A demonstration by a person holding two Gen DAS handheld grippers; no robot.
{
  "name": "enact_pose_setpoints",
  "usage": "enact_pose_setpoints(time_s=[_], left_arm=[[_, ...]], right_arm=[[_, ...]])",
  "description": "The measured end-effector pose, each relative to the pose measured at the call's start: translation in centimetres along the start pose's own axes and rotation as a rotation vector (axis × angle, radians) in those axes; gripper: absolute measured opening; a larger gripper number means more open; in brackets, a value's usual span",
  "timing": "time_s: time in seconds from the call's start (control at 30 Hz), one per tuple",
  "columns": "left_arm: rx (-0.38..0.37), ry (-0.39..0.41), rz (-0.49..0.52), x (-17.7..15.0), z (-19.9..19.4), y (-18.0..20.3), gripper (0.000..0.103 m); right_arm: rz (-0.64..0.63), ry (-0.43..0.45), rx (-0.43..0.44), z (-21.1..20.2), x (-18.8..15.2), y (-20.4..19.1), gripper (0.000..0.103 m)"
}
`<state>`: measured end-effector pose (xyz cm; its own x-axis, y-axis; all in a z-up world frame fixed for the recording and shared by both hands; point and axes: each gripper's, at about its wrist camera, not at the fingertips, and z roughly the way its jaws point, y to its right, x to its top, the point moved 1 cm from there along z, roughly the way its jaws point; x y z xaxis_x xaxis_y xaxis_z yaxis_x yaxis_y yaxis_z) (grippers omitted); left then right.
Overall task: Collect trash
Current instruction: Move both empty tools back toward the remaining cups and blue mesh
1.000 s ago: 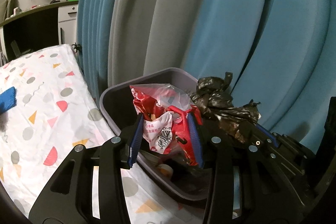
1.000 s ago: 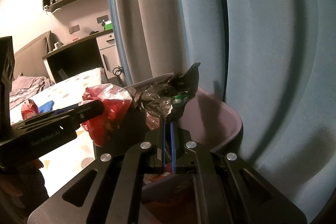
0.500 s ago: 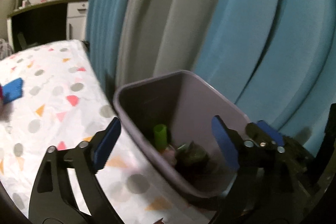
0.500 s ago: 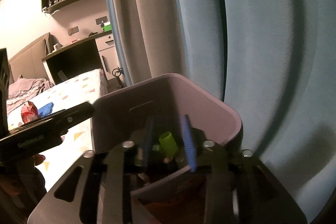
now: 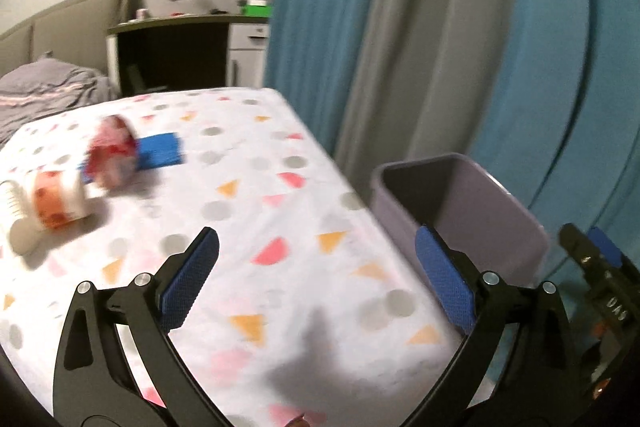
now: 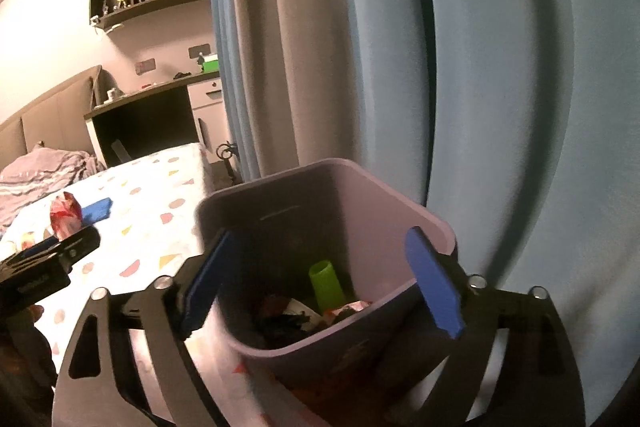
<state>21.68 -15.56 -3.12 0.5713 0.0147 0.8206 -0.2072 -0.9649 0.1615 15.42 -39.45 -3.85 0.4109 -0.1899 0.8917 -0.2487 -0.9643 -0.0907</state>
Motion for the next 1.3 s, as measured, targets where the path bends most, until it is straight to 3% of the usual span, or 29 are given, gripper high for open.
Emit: enact_pose_setpoints(time_s=[0.47,0.97,1.3], left_arm=[[0.257,0.036,-0.151,-2.2,-7.4,-12.6,0.097],[0.454,0.090,-0.291,-4.0,-14.3,-24.7,0.097],[0.547,0.088,-0.369,-5.3,-16.3,-31.4,0.097]], right_arm=[[-0.074,-0.011,0.162,-1.7,-0.9,-8.3,0.087],[-0.189,-0.071,0.364,-2.2,-2.5,-21.7,0.088],[-0.260,-0.133,0.488,0.1,-3.7,-31.7,0.088]])
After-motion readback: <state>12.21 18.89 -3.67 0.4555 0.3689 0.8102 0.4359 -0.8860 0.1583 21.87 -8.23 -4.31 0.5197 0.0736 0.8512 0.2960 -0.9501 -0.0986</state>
